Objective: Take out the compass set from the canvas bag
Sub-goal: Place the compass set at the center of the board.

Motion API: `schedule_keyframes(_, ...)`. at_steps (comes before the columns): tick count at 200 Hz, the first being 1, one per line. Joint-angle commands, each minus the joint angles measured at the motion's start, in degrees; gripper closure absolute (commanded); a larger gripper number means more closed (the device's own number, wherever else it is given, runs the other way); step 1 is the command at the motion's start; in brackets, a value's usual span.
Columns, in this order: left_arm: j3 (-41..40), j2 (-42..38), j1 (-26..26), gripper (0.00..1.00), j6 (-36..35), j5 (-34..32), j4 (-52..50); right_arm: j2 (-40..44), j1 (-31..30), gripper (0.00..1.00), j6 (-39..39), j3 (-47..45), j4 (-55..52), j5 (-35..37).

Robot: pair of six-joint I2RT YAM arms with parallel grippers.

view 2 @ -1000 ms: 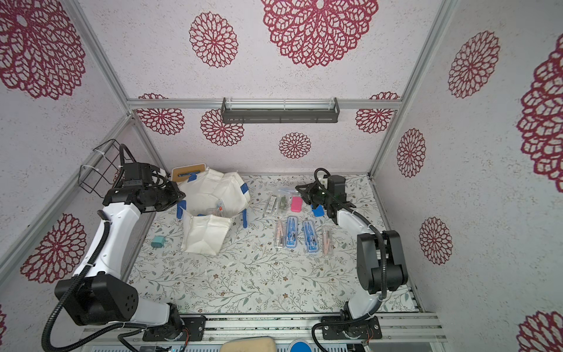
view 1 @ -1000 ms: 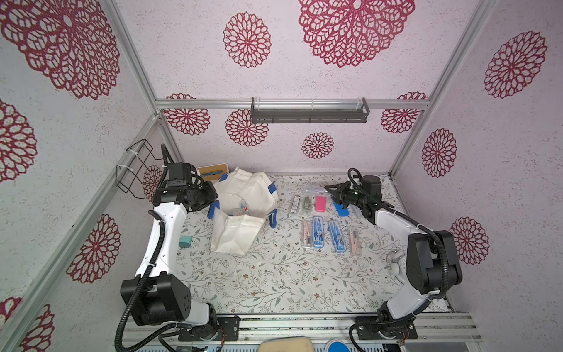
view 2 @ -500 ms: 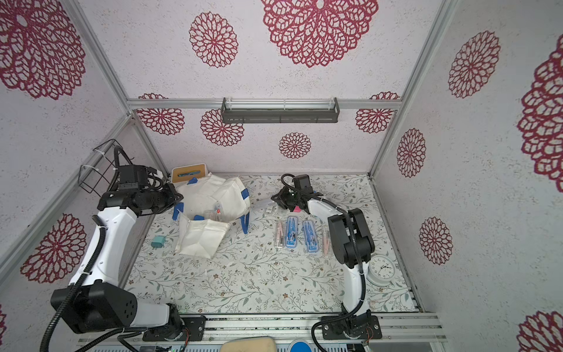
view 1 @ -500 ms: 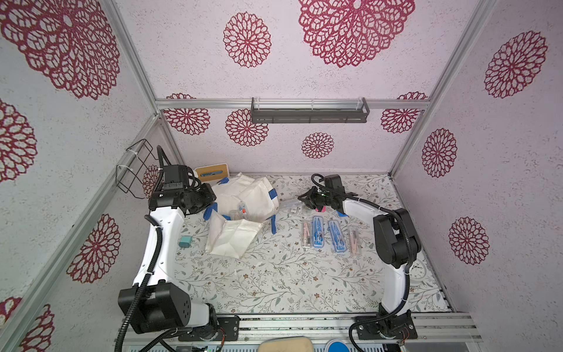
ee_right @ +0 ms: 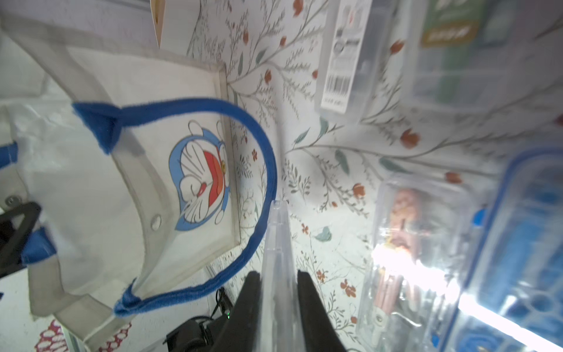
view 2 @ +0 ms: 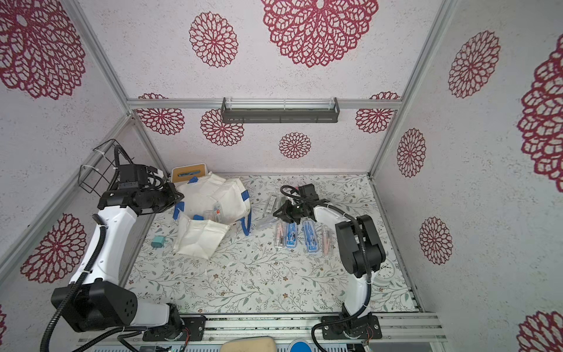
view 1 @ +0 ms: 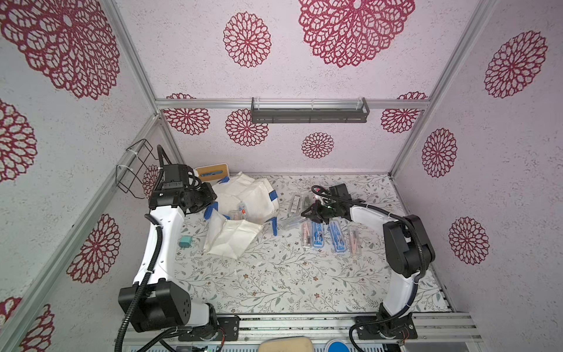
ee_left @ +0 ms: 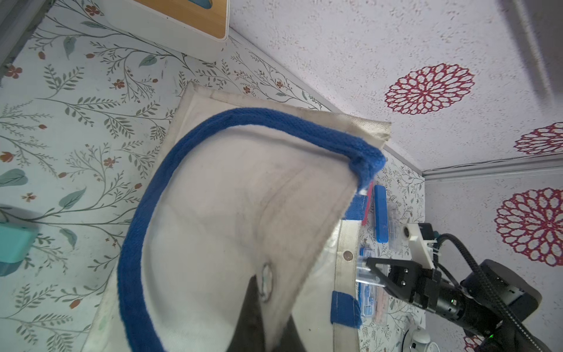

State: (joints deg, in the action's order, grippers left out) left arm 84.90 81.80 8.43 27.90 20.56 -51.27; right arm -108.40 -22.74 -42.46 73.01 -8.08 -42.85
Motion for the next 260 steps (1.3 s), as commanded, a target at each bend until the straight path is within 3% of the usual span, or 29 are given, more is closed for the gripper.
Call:
schedule_keyframes(1,2.7,0.1,0.4,1.0,0.3,2.2,3.9,0.5,-2.6,0.87,3.3,0.8,-0.8,-4.9)
schedule_keyframes(31,3.1,0.2,0.3,1.0,0.4,2.4,3.6,-4.5,-4.8,0.87,10.1,8.0,-11.2,-6.3)
schedule_keyframes(48,3.0,0.0,0.2,1.0,0.4,2.6,3.5,-9.0,-5.0,0.87,17.6,14.0,-23.0,-5.8)
schedule_keyframes(72,2.7,-0.4,0.0,1.0,0.3,2.6,3.4,-14.7,-4.9,0.87,27.6,21.3,-37.0,-0.2)
schedule_keyframes(90,2.5,-0.6,-0.1,1.0,0.3,2.7,3.3,-17.8,-4.9,0.86,30.1,25.3,-41.1,4.4)
schedule_keyframes(122,2.5,-0.7,-0.6,1.0,0.5,3.3,3.3,-20.6,-4.6,0.74,25.1,30.4,-37.4,6.2)
schedule_keyframes(156,2.4,-0.6,-2.1,1.0,0.2,3.5,3.3,-22.7,-3.7,0.5,17.7,35.2,-32.4,9.1)
schedule_keyframes(175,2.2,-0.7,-2.9,1.0,0.0,4.2,3.3,-22.7,-2.8,0.44,14.8,37.3,-30.5,11.4)
schedule_keyframes(209,1.9,-0.7,-4.6,1.0,-0.4,5.9,4.2,-19.1,-1.1,0.44,11.0,39.4,-30.2,17.7)
schedule_keyframes(231,2.4,-0.4,-5.8,1.0,-0.3,6.7,5.4,-13.9,-0.1,0.6,7.5,37.4,-29.5,22.2)
schedule_keyframes(260,3.8,0.7,-7.3,1.0,0.3,7.1,7.2,-3.7,-1.3,0.68,1.2,29.1,-19.2,23.1)
